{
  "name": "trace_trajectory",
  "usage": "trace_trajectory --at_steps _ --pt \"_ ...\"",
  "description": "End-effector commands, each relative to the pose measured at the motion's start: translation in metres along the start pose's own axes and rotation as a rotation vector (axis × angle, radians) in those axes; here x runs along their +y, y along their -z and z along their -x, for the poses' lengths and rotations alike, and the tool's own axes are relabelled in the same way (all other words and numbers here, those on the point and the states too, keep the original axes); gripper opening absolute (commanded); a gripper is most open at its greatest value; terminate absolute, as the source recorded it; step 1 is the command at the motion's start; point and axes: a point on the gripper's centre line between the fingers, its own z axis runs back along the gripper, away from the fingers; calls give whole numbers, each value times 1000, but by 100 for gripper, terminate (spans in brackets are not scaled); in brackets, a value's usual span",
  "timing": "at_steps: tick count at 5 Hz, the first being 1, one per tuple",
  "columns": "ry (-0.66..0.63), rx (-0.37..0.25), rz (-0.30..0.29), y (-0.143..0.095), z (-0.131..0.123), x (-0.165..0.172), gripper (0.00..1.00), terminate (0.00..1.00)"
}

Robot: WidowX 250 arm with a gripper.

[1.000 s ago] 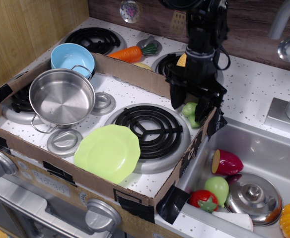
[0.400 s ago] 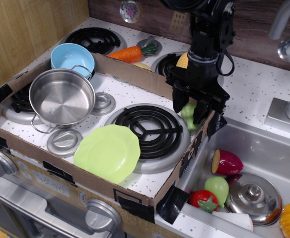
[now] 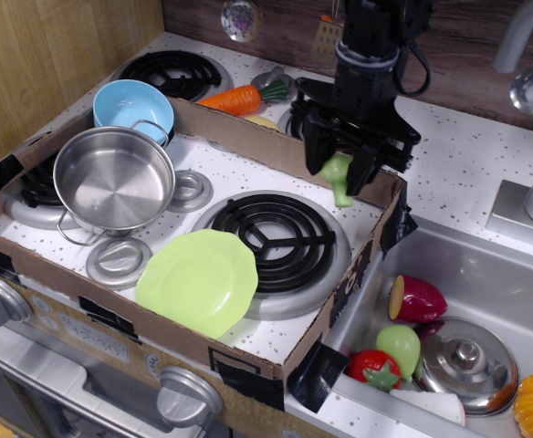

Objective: Put broccoli in pot

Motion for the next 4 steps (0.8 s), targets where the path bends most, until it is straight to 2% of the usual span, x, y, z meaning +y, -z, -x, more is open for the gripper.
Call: trace_trajectory --at_steps 1,2,3,4 --pt "-57 -37 -4 -40 33 24 0 0" --pt "-72 -48 11 -43 45 47 0 0" --pt "-66 9 16 -50 50 74 0 0" --pt "-40 65 -20 -57 56 100 0 0"
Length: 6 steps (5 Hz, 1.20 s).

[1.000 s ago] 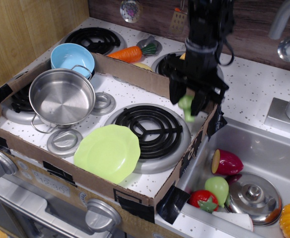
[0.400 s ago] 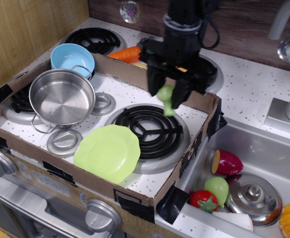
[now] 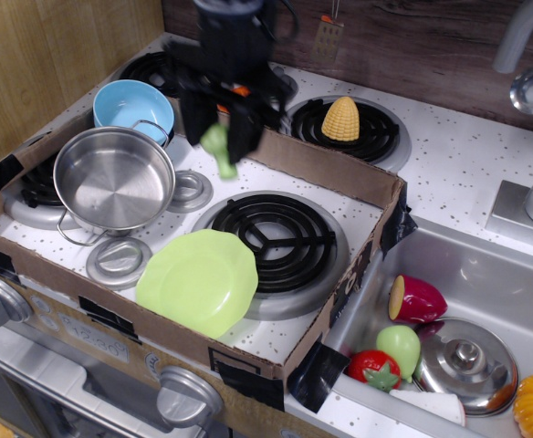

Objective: Put broccoli in pot

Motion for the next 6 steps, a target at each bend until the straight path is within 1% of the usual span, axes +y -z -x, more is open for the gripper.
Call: trace_trajectory --at_steps 1,2,3,4,5,6 --pt "51 46 -46 -27 3 53 0 0" --pt "38 60 -29 -23 9 73 0 0" --pt "28 29 -13 -10 18 88 0 0" --pt "28 22 28 3 20 97 0 0" --pt "18 -4 39 18 19 100 0 0" --pt "17 -9 45 31 16 101 0 0"
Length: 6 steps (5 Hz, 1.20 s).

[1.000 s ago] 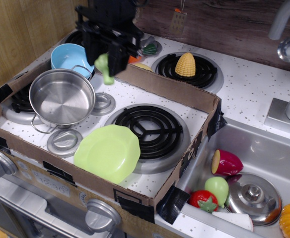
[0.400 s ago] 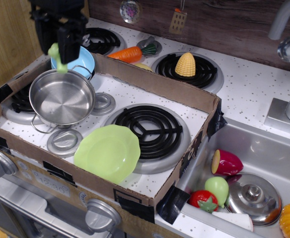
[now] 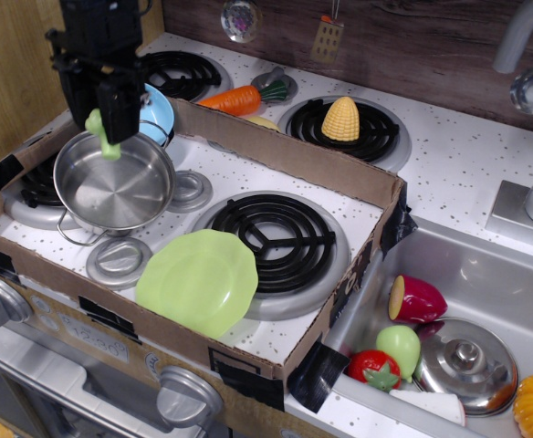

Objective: Put broccoli in pot

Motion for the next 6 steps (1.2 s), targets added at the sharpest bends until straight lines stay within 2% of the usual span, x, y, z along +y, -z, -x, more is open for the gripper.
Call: trace_trajectory --at_steps 1,2,4,5,6 --pt "12 -60 5 10 -6 5 100 0" --pt "9 -54 32 11 -5 2 100 0" --pt "-5 -75 -13 -4 -11 -4 100 0" --pt "-5 -75 -13 -4 -11 -4 100 0" --pt "-5 -75 -13 -4 -11 -4 100 100"
